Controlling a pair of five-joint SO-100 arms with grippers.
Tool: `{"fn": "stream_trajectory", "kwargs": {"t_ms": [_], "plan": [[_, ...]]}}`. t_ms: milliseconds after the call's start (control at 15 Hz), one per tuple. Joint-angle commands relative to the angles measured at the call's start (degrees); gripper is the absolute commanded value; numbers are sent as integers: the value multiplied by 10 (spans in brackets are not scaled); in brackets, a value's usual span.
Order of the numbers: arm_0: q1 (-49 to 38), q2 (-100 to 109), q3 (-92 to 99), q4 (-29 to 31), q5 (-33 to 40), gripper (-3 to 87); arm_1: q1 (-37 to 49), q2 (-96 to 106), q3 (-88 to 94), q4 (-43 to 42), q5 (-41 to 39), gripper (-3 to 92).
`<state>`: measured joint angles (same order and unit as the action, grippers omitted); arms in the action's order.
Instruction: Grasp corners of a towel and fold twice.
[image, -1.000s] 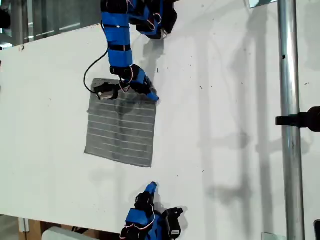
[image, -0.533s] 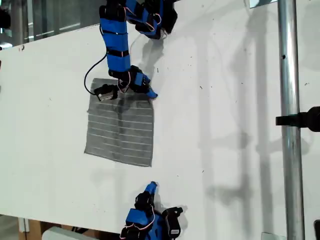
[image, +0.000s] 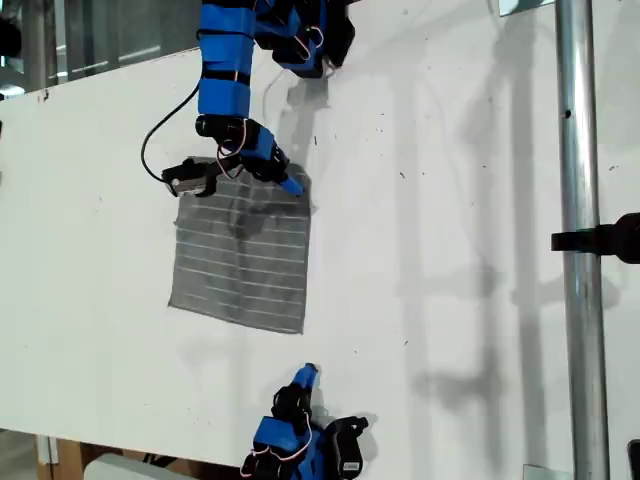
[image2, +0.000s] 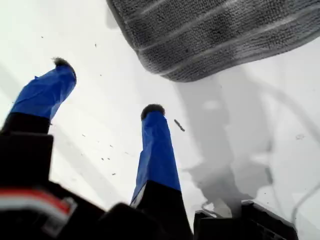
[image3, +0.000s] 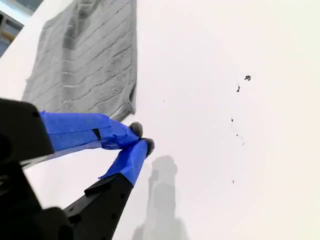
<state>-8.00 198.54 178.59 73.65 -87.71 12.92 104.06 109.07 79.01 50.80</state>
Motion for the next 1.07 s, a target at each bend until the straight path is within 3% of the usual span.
{"fn": "stream_trajectory", "kwargs": {"t_ms": [0,267,467,533,667,733,1000], "plan": [[6,3,1,2,-1,-7,35,10,-18,-16,-8,312],[11,3,1,3,-3,-10,87,-149,59,-166,-31,312],[11,3,1,3,-4,-12,86,-206,12,-145,-45,274],[11,3,1,3,-4,-12,83,-217,6,-137,-46,227],[9,3,1,3,-4,-15,73,-235,-8,-120,-46,33],[8,3,1,3,-3,-15,71,-243,-18,-106,-40,-2],[7,-2,-25,9,-32,-18,49,-205,-18,-112,-41,-2]]}}
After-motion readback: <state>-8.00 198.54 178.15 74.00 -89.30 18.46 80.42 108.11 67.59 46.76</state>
